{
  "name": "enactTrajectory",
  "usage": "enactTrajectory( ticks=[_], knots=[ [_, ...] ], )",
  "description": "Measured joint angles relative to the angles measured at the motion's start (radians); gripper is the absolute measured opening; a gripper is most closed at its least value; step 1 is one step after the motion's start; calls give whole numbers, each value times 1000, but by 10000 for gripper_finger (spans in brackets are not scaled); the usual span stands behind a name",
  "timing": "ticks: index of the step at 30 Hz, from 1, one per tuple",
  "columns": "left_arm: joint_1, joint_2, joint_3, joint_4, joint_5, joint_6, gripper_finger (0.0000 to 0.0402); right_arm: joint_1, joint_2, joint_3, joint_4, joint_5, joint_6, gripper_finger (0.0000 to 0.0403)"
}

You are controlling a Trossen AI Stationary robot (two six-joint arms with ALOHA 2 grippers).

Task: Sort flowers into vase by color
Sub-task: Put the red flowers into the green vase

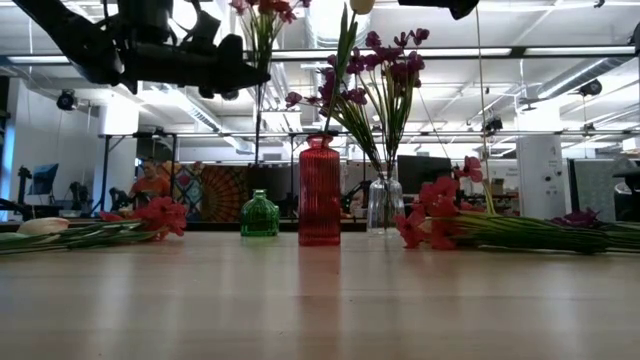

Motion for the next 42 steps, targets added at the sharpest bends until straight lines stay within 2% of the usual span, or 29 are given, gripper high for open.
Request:
enactTrajectory(
  ticks=[28,42],
  knots=[
    [0,2,0,-26,0,1,12,0,0,0,0,0,6,196],
    [8,28,-6,29,-9,-24,12,0,0,0,0,0,7,196]
  ],
)
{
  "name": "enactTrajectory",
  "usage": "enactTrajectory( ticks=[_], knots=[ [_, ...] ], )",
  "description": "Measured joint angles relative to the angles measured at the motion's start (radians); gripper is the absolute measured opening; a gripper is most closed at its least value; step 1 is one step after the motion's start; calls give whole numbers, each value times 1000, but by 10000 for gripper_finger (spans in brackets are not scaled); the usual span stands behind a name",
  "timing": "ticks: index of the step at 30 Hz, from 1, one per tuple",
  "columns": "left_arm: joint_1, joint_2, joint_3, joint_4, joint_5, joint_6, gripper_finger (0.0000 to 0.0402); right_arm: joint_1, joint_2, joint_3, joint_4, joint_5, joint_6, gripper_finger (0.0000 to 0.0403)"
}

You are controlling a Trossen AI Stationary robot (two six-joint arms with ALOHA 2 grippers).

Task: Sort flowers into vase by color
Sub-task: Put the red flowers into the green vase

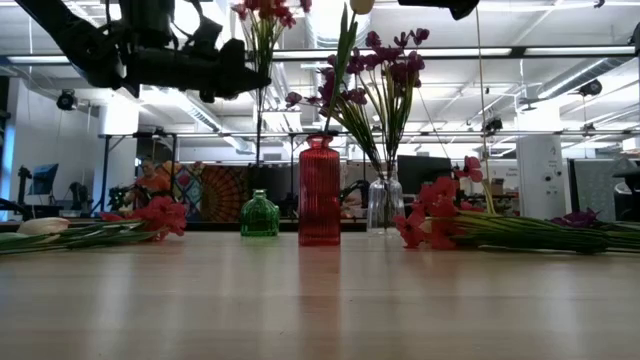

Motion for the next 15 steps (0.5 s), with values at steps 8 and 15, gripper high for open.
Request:
enactTrajectory(
  ticks=[8,15],
  knots=[
    [23,107,-1,105,-2,0,12,0,0,0,0,0,13,196],
    [32,154,3,162,-1,0,12,0,0,0,0,0,20,196]
  ],
)
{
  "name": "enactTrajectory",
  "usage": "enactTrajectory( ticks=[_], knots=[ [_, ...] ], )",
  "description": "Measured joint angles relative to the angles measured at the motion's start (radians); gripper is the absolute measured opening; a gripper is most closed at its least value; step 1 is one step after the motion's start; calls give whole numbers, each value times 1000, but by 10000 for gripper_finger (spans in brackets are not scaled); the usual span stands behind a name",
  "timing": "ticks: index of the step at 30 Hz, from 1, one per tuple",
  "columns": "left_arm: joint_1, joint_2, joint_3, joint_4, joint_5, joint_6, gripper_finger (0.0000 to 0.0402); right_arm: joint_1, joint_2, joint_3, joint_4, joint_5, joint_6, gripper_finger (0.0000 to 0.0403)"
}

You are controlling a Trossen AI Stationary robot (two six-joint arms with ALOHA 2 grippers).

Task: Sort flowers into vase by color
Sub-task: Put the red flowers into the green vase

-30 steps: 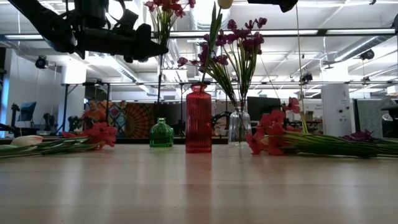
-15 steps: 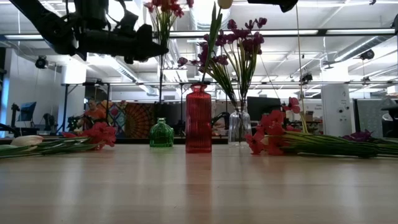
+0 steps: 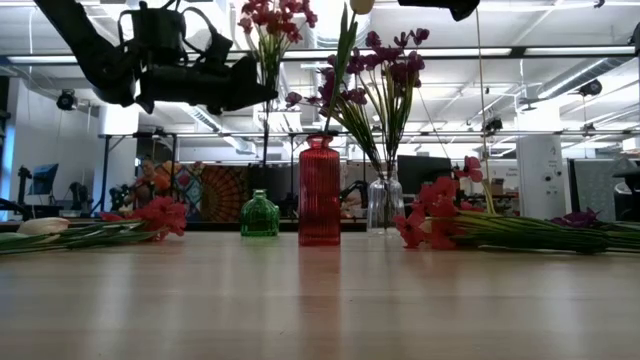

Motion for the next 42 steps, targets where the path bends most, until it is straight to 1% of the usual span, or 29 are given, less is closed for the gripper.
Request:
enactTrajectory(
  ticks=[32,35,42],
  knots=[
    [0,1,-2,-6,1,9,12,0,0,-14,0,0,2,196],
    [0,0,-2,-13,-18,27,12,0,0,-14,0,0,7,196],
    [1,2,-5,-39,-26,33,12,0,0,-14,1,0,8,196]
  ],
)
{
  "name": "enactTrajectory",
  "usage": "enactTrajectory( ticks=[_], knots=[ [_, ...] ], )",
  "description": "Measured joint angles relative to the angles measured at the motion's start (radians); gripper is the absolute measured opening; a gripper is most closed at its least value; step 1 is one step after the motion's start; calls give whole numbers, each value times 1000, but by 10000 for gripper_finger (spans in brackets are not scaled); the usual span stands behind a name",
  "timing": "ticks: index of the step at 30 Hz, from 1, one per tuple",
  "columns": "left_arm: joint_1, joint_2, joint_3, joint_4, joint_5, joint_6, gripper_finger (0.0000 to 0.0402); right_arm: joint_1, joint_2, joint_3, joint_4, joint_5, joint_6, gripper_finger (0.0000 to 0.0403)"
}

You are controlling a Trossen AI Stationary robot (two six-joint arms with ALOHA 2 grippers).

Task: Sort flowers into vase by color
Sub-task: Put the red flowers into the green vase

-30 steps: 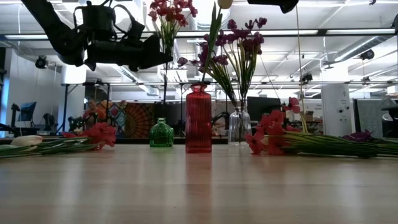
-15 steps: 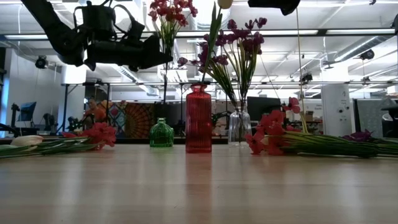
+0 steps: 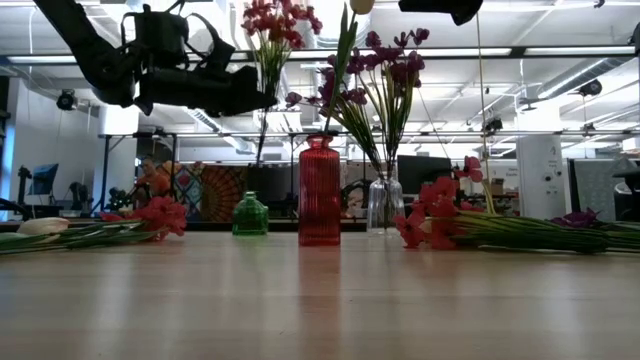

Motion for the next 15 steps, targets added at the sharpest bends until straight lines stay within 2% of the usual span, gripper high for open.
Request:
enactTrajectory(
  ticks=[15],
  knots=[
    [0,-3,0,6,-4,-10,12,0,0,0,20,0,-5,196]
  ],
)
